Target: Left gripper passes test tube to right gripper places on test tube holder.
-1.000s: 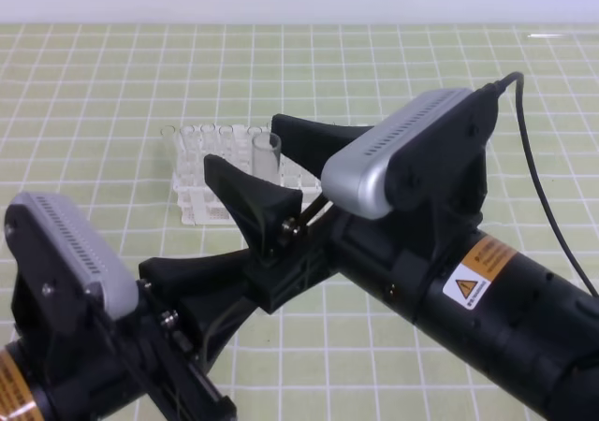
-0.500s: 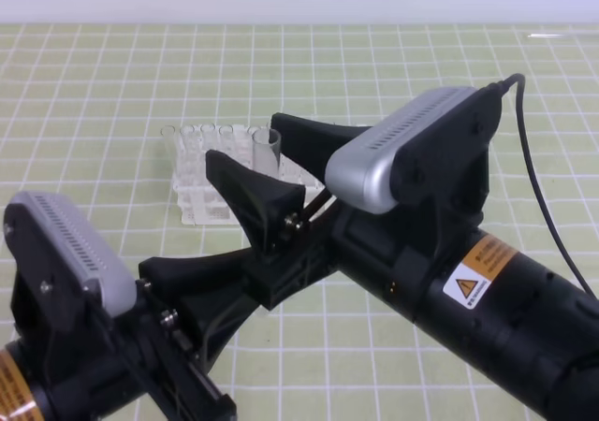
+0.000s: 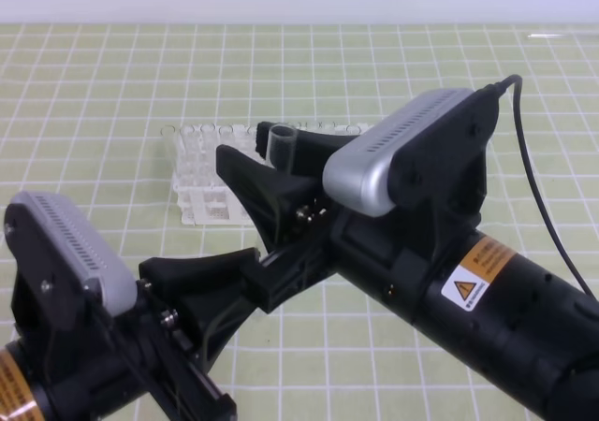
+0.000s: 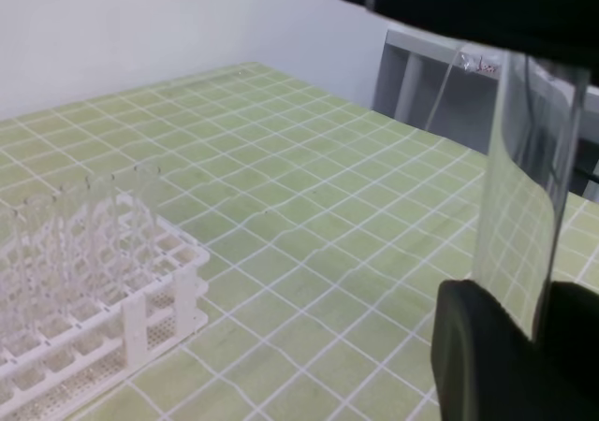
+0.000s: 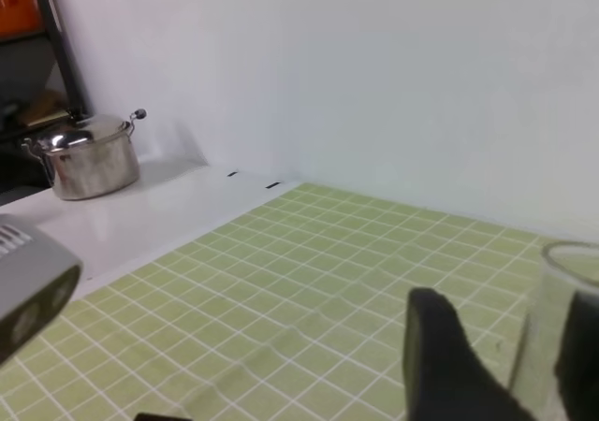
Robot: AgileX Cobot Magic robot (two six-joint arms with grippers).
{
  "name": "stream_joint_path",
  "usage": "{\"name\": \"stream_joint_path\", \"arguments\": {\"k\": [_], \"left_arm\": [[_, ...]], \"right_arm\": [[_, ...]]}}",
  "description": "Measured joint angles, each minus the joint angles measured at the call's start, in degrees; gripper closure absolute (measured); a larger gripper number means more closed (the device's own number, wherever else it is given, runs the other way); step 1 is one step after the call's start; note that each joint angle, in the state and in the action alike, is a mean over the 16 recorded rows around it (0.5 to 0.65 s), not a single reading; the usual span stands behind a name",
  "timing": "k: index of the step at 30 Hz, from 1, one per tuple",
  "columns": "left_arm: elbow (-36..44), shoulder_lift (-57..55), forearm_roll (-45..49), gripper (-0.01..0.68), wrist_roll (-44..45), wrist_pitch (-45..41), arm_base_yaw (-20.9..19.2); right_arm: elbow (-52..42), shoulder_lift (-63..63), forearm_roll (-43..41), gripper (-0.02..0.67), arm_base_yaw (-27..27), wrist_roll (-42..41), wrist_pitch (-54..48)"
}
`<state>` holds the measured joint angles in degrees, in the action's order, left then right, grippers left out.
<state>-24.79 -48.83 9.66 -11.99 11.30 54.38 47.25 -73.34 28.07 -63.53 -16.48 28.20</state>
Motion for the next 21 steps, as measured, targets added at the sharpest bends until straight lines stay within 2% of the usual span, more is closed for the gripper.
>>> {"name": "stream_joint_path", "arguments": {"k": [8,14,19,21], "left_arm": [[0.0,-0.1,0.0,0.627,0.0,0.0,0.0],[0.0,-0.1,0.0,0.634,0.0,0.1,0.0],[0.0,-0.1,0.0,0.594,0.0,0.0,0.0],[0.0,-0.1,0.1,0.558,0.0,-0.1,0.0]], "right_arm": [[0.1,0.0,-1.2,0.507,-0.1,0.6,-0.3],[0.2,0.0,-1.7,0.557,-0.1,1.0,-0.6],[0.2,0.0,-1.7,0.562,-0.1,0.9,-0.7],[0.2,0.0,-1.7,0.562,-0.1,0.8,-0.8]]}}
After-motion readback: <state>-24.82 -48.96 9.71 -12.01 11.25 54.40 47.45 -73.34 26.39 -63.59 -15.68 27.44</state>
